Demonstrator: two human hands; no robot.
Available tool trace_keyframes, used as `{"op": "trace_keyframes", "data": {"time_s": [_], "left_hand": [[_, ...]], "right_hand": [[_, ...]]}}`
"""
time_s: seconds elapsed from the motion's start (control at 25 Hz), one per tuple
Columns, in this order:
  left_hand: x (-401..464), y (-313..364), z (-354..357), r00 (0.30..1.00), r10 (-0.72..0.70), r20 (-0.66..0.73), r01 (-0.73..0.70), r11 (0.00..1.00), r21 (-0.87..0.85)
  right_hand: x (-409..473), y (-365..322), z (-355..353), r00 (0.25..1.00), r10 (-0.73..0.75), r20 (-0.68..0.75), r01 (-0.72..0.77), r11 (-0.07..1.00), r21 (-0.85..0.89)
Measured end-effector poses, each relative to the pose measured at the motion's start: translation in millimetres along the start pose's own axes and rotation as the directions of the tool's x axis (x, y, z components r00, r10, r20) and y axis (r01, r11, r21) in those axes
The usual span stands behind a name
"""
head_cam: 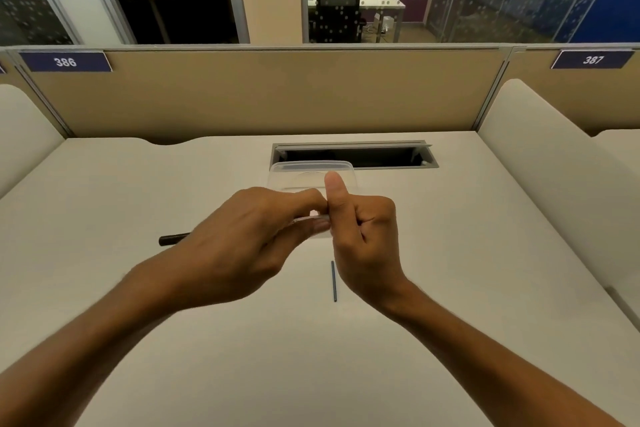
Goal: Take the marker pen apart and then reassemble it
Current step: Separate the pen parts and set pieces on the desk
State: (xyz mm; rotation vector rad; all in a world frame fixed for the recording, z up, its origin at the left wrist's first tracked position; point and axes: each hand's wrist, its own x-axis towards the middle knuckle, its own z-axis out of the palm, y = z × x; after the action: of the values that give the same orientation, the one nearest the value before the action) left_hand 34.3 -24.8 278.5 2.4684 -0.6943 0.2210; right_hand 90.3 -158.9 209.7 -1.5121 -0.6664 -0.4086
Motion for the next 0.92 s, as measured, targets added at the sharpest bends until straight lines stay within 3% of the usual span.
{"op": "trace_keyframes", "data": {"time_s": [0.08,0.2,0.28,0.4,0.48,0.6,0.92], "left_hand": [[2.0,0.5,-8.0,0.998,0.013,0.064,-0.002,0.987,-0.161],[4.1,2.5,-19.9,0.971,0.044,0.234,0.045,0.931,-0.362],[4.9,4.2,-21.3,0.958,0.071,0.276,0.041,0.924,-0.379],[3.2,-0.6,-16.8,0.987,-0.019,0.16,0.061,0.963,-0.264],[0.7,-6.6,-11.6,0.997,-0.043,0.058,0.046,0.997,-0.056],[-2.0,-11.5,-7.6,0.999,-0.047,-0.01,0.048,0.965,0.257],[-4.9,-16.4,-1.0,0.999,-0.047,-0.01,0.048,0.977,0.207]], "right_hand": [[3.3,-4.3,-4.7,0.981,-0.196,0.001,0.196,0.98,-0.027],[9.6,-4.5,-10.5,0.852,-0.522,0.053,0.524,0.842,-0.132],[12.5,-1.1,-12.7,0.814,-0.575,0.081,0.579,0.794,-0.183],[13.8,-0.1,-15.6,0.91,-0.393,0.133,0.414,0.881,-0.231],[12.4,0.2,-18.6,0.965,-0.222,0.139,0.247,0.948,-0.201],[10.8,3.2,-24.4,0.983,-0.017,0.181,0.046,0.987,-0.156],[6.9,1.9,-43.2,0.927,0.189,0.324,-0.163,0.981,-0.105]]}}
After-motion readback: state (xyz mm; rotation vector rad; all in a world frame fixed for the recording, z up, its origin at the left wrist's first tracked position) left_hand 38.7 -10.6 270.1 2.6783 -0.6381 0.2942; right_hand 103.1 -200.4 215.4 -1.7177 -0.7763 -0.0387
